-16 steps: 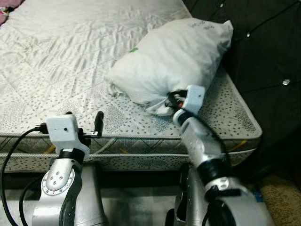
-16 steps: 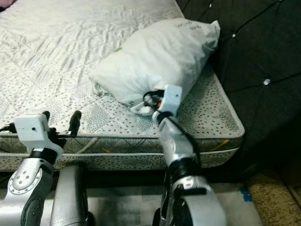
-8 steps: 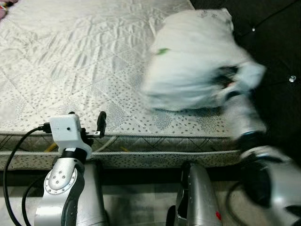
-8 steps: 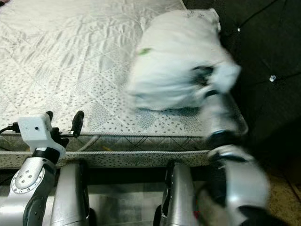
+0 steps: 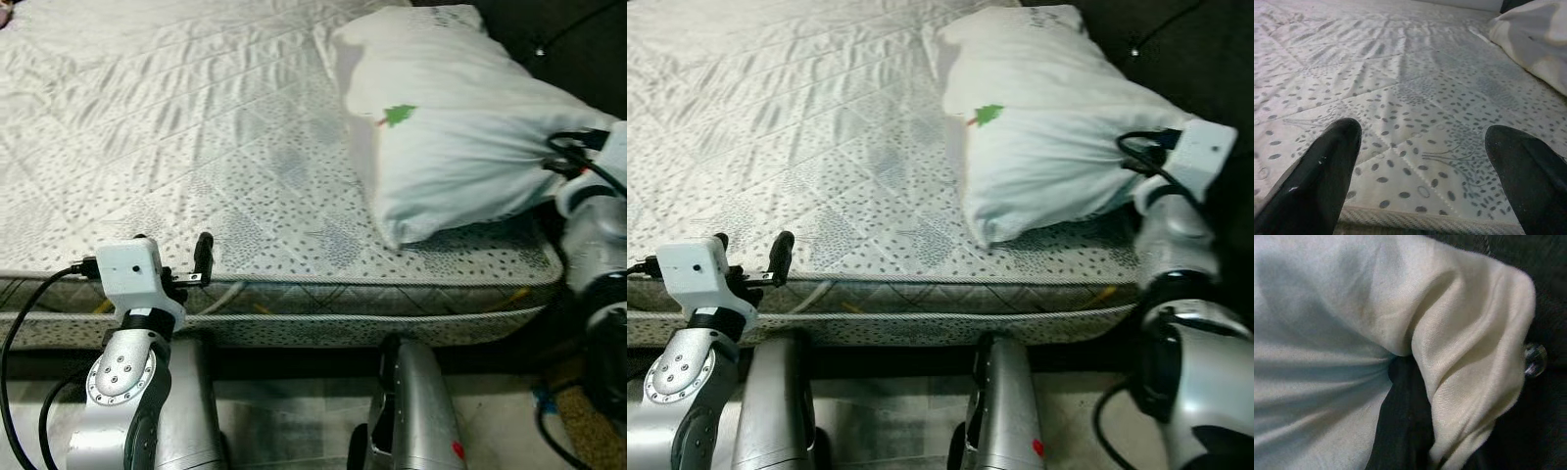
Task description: Clean up the room
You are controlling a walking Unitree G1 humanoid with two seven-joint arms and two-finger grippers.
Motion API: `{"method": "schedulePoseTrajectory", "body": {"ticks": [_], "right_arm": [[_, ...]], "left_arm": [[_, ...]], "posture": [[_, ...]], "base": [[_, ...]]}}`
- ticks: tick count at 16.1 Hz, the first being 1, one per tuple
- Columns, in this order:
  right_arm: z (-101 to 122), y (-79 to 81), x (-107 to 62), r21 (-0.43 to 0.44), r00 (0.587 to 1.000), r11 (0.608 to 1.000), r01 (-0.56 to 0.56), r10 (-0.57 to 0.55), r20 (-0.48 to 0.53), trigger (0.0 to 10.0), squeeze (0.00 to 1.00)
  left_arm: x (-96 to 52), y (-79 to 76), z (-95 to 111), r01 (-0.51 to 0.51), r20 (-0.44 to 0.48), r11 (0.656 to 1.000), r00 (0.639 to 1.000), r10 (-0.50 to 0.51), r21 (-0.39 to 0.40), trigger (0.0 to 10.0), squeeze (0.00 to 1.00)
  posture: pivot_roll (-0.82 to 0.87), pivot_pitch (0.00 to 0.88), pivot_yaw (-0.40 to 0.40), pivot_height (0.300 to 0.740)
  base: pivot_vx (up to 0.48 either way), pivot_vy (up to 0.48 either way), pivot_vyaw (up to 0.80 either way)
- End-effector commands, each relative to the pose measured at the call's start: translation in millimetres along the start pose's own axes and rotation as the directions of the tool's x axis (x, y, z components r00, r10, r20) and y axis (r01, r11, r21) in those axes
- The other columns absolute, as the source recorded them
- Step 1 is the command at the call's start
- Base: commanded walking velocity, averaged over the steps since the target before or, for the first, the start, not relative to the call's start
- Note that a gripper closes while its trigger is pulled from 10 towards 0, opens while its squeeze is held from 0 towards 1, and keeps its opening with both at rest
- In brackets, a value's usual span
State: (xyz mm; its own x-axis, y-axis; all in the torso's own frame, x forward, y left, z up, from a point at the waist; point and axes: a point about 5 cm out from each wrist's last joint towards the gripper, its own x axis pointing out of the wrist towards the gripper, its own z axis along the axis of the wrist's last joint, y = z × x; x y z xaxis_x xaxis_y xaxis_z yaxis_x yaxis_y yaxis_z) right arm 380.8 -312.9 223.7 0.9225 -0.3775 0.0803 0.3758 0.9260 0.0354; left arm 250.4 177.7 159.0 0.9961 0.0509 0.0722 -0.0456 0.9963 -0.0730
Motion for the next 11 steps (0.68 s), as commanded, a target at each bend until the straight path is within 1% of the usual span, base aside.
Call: {"method": "schedulePoseTrajectory", "body": {"ticks": [1, 2, 3, 4, 5, 6, 7, 8, 9, 10, 11], "right_arm": [[21.0, -15.3, 0.9, -0.052, 0.994, 0.998, 0.029, -0.024, 0.106, 0.0, 0.0], [17.6, -7.4, -0.9, -0.095, 0.992, 0.995, -0.006, 0.017, 0.122, 0.0, 0.0], [11.5, -3.5, -2.5, -0.108, 0.993, 0.994, -0.022, 0.034, 0.112, 0.0, 0.0], [-3.0, 4.9, -8.0, -0.119, 0.993, 0.991, -0.054, 0.066, 0.1, 0.0, 0.0], [-10.1, 9.5, -18.1, -0.148, 0.983, 0.988, -0.049, 0.074, 0.169, 0.0, 0.0], [-18.9, 12.9, -23.8, -0.131, 0.984, 0.99, -0.059, 0.08, 0.162, 0.0, 0.0], [-22.9, 15.2, -27.3, -0.133, 0.983, 0.989, -0.069, 0.09, 0.162, 0.0, 0.0], [-30.6, 20.7, -34.9, -0.145, 0.981, 0.985, -0.091, 0.114, 0.159, 0.0, 0.0], [-40.4, 27.5, -43.5, -0.128, 0.982, 0.985, -0.115, 0.132, 0.138, 0.0, 0.0], [-52.2, 38.4, -57.0, -0.12, 0.979, 0.98, -0.158, 0.171, 0.111, 0.0, 0.0], [-63.8, 51.4, -75.2, -0.109, 0.973, 0.973, -0.205, 0.215, 0.084, 0.0, 0.0]], "left_arm": [[-3.6, 3.2, -0.6, -0.02, -0.013, 1.0, 1.0, 0.02, 0.009, 10.0, 0.0], [-3.8, 4.5, -1.1, -0.027, -0.016, 1.0, 1.0, 0.027, 0.009, 10.0, 0.0], [-4.0, 4.3, -1.3, -0.025, -0.016, 1.0, 1.0, 0.026, 0.01, 10.0, 0.0], [-3.9, 3.6, -1.5, -0.021, -0.017, 1.0, 1.0, 0.021, 0.013, 10.0, 0.0], [-4.1, 4.8, 0.5, -0.02, -0.013, 1.0, 1.0, 0.02, 0.016, 10.0, 0.0], [-4.4, 5.8, 1.0, -0.021, -0.013, 1.0, 1.0, 0.021, 0.019, 10.0, 0.0], [-4.8, 6.2, 0.9, -0.021, -0.014, 1.0, 1.0, 0.022, 0.02, 10.0, 0.0], [-5.6, 6.8, 0.5, -0.02, -0.017, 1.0, 1.0, 0.02, 0.022, 10.0, 0.0], [-6.3, 6.0, -0.3, -0.015, -0.02, 1.0, 1.0, 0.015, 0.023, 10.0, 0.0], [-6.2, 4.2, -0.9, -0.009, -0.022, 1.0, 1.0, 0.01, 0.022, 10.0, 0.0], [-5.9, 3.0, -1.2, -0.006, -0.023, 1.0, 1.0, 0.006, 0.02, 10.0, 0.0]], "posture": [[0.11, 0.174, -0.095, 0.452], [0.1, 0.175, -0.091, 0.452], [0.11, 0.176, -0.091, 0.452], [0.11, 0.175, -0.091, 0.452], [0.12, 0.174, -0.086, 0.452], [0.12, 0.174, -0.085, 0.452], [0.12, 0.176, -0.083, 0.452], [0.12, 0.175, -0.083, 0.452], [0.11, 0.172, -0.083, 0.452], [0.11, 0.168, -0.085, 0.452], [0.11, 0.166, -0.086, 0.452]], "base": [[0.0, 0.0, 0.0], [0.0, 0.0, 0.0], [0.0, 0.0, 0.0], [0.0, 0.0, 0.0], [0.0, 0.0, 0.0], [0.0, 0.0, 0.0], [0.0, 0.0, 0.0], [0.0, 0.0, 0.0], [0.0, 0.0, 0.0], [0.0, 0.0, 0.0], [0.0, 0.0, 0.0]]}}
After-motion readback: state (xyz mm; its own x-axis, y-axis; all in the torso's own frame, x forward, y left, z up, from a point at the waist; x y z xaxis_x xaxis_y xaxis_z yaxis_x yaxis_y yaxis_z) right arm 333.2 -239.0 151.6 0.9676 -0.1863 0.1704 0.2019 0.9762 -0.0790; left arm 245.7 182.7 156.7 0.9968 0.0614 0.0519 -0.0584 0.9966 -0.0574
